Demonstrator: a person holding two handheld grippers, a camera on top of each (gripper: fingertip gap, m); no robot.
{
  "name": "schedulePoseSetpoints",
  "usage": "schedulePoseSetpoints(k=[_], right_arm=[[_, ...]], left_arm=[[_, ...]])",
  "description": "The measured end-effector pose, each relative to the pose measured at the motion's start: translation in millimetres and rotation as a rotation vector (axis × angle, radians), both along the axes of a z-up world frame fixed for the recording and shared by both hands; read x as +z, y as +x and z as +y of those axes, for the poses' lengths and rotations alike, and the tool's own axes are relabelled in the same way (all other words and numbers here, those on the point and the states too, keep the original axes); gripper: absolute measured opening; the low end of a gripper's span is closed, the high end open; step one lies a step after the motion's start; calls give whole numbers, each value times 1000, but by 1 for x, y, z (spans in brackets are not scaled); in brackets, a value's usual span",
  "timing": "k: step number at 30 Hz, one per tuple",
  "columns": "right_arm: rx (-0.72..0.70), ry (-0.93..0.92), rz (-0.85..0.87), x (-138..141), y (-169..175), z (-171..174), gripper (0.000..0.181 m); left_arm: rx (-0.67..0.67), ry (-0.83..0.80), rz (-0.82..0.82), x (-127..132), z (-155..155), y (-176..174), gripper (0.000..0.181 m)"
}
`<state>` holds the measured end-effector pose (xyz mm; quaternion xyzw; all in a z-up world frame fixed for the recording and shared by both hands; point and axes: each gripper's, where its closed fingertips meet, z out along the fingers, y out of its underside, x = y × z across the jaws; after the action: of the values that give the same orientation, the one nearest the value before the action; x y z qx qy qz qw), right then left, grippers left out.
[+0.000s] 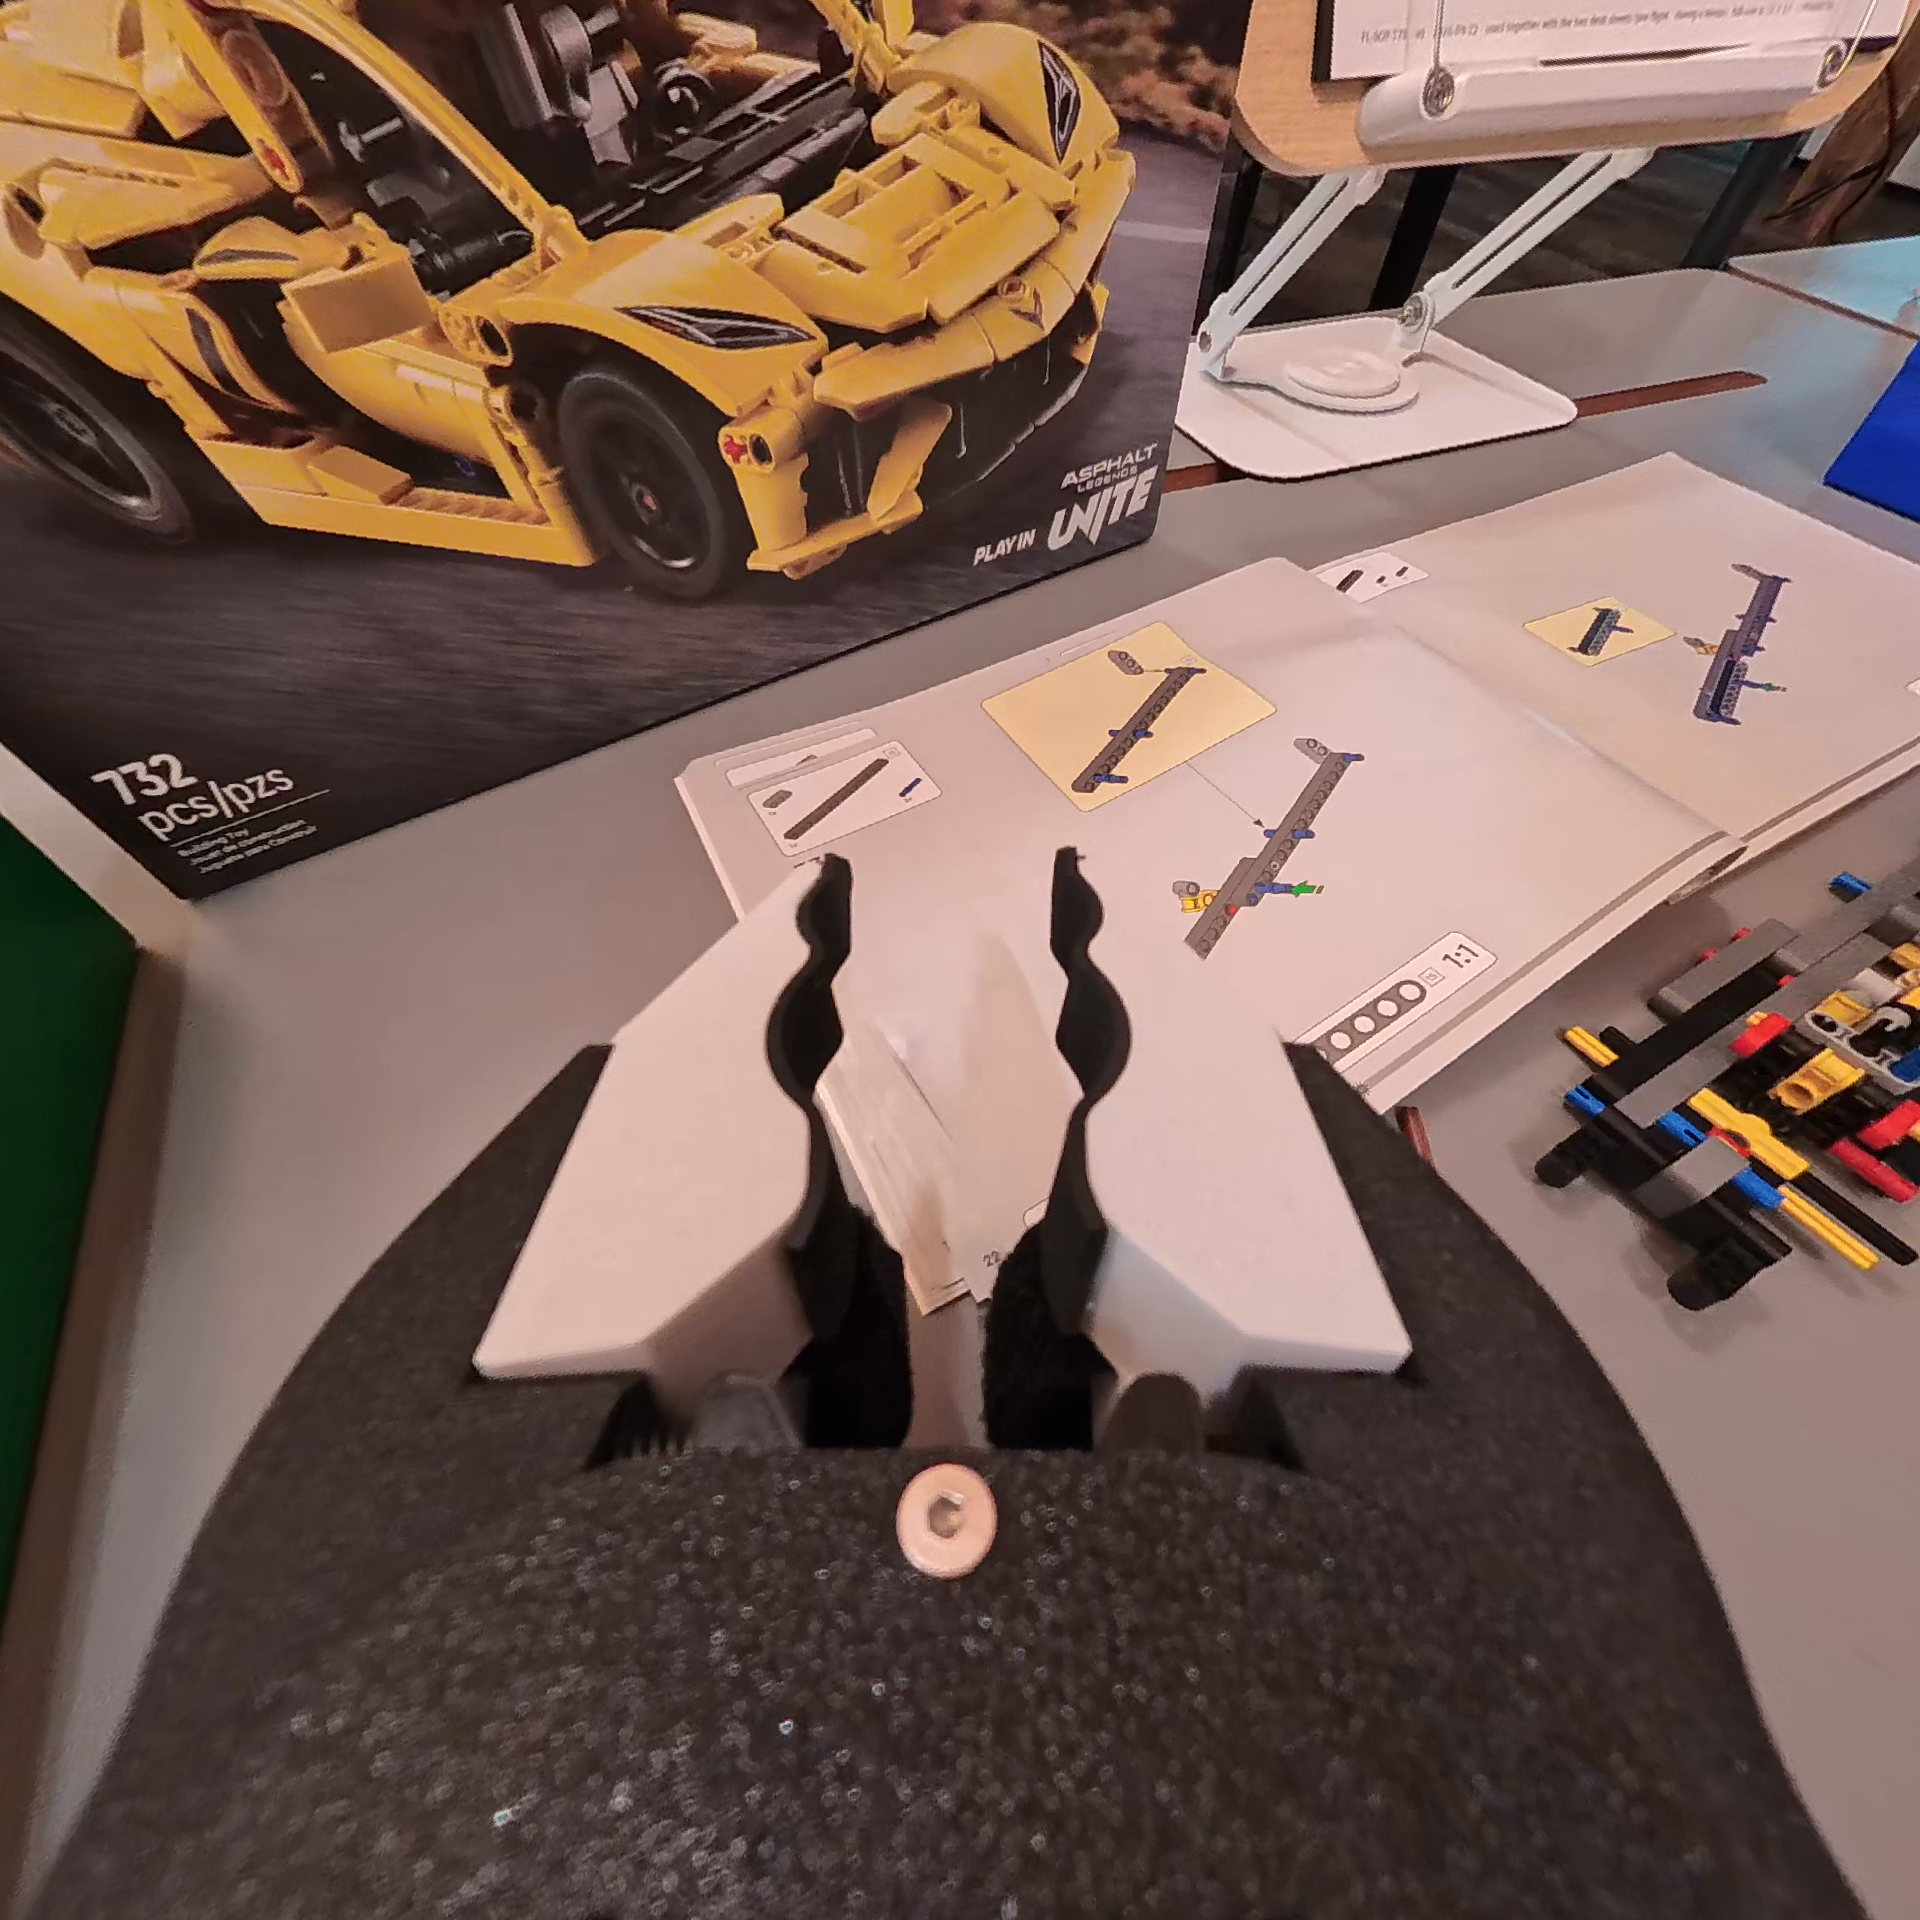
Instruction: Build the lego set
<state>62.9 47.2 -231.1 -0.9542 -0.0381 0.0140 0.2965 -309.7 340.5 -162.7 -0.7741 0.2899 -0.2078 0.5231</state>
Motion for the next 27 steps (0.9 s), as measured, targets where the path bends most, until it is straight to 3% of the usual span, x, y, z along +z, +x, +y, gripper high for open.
schedulePoseSetpoints(k=[6, 10, 13, 17, 22, 25, 27], right_arm=[[55, -5, -41, 2, -11, 7, 4], [219, 104, 51, 26, -65, 34, 4], [344, 44, 14, 8, -93, 45, 4], [398, 12, 23, -2, -108, 51, 4], [366, 34, 74, 9, -101, 45, 12], [224, 128, 28, 30, -53, 29, 9], [88, 116, -6, 30, -9, 9, 10]], left_arm=[[-4, 4, 3, 0, -1, 1, 37], [-5, 10, 9, 1, -1, 1, 37], [-4, 15, 12, 2, -2, 1, 37], [-10, 16, 14, 2, -4, 1, 37], [-10, 29, 35, 1, -4, 1, 37], [-11, 28, 34, 1, -4, 1, 37], [-15, 24, 27, 1, -5, 2, 37]])
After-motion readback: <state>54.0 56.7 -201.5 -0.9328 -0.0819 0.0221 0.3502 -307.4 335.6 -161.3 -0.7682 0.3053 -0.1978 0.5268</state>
